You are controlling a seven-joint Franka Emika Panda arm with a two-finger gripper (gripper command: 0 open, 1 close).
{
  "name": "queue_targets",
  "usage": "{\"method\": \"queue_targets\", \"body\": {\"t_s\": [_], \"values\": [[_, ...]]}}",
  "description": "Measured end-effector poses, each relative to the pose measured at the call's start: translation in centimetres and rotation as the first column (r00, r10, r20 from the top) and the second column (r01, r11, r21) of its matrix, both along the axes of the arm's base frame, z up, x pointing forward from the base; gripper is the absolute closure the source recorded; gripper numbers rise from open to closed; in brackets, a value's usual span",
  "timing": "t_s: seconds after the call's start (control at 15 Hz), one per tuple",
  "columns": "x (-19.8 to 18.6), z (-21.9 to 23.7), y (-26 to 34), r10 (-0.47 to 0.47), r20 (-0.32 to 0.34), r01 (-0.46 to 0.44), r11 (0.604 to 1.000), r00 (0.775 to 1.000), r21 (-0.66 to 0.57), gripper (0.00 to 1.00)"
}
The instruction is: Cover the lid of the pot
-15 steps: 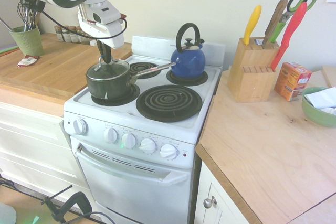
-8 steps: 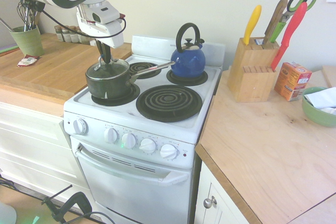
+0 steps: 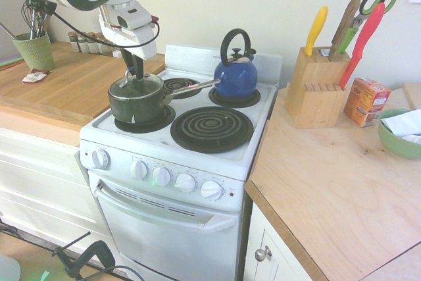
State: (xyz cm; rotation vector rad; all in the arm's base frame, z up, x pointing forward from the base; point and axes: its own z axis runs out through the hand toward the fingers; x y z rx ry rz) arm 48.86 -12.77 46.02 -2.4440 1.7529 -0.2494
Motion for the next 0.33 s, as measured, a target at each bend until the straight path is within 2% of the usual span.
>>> {"method": "queue_targets", "body": {"t_s": [0.13, 0.33], "values": [[0.0, 2.5, 0.3, 0.004, 0.033, -0.003, 1.000, 0.999, -0.020, 0.00], [-1.3, 7.0, 4.8, 0.083, 0.063, -0.080, 0.996, 0.995, -0.046, 0.00]]}}
